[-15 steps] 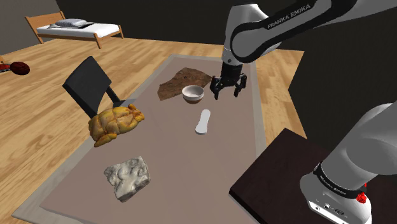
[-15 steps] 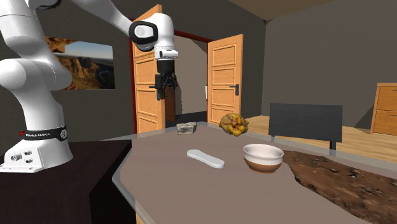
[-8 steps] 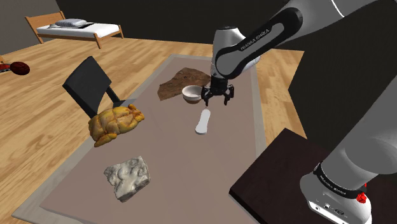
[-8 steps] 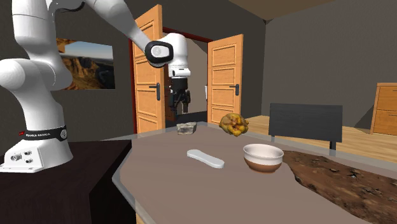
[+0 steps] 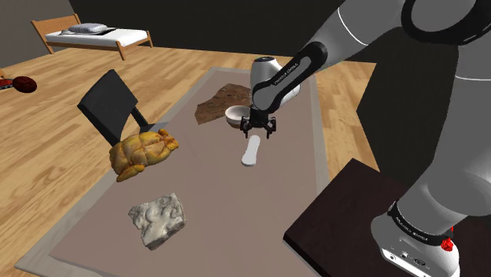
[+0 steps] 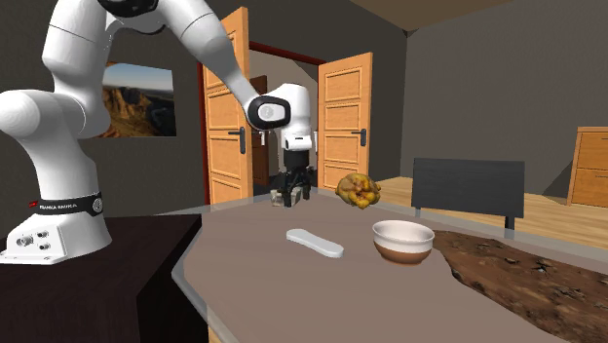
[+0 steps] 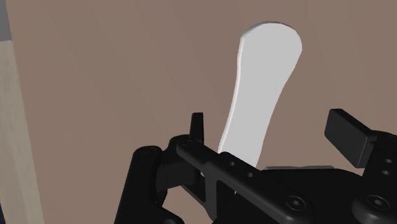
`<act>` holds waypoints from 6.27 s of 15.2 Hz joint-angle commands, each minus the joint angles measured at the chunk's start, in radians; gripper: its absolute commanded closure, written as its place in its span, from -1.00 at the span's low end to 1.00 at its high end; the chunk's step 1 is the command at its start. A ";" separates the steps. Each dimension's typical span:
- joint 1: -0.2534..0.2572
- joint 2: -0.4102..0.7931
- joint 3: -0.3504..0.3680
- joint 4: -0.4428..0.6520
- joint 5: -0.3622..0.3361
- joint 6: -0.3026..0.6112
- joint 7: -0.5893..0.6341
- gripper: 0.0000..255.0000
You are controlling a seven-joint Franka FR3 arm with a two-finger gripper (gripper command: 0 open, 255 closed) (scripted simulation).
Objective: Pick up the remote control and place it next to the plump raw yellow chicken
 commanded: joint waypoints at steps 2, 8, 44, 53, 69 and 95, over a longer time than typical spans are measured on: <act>0.010 0.114 -0.027 0.083 -0.014 0.027 0.049 -1.00; 0.025 0.285 -0.062 0.216 -0.018 0.060 0.103 -1.00; 0.020 0.215 -0.054 0.203 -0.010 0.004 0.100 1.00; 0.013 0.125 -0.044 0.198 0.003 -0.082 0.093 1.00; 0.003 -0.010 -0.032 0.234 0.024 -0.251 0.081 1.00; 0.248 0.462 -0.002 1.006 -0.050 -0.554 0.328 1.00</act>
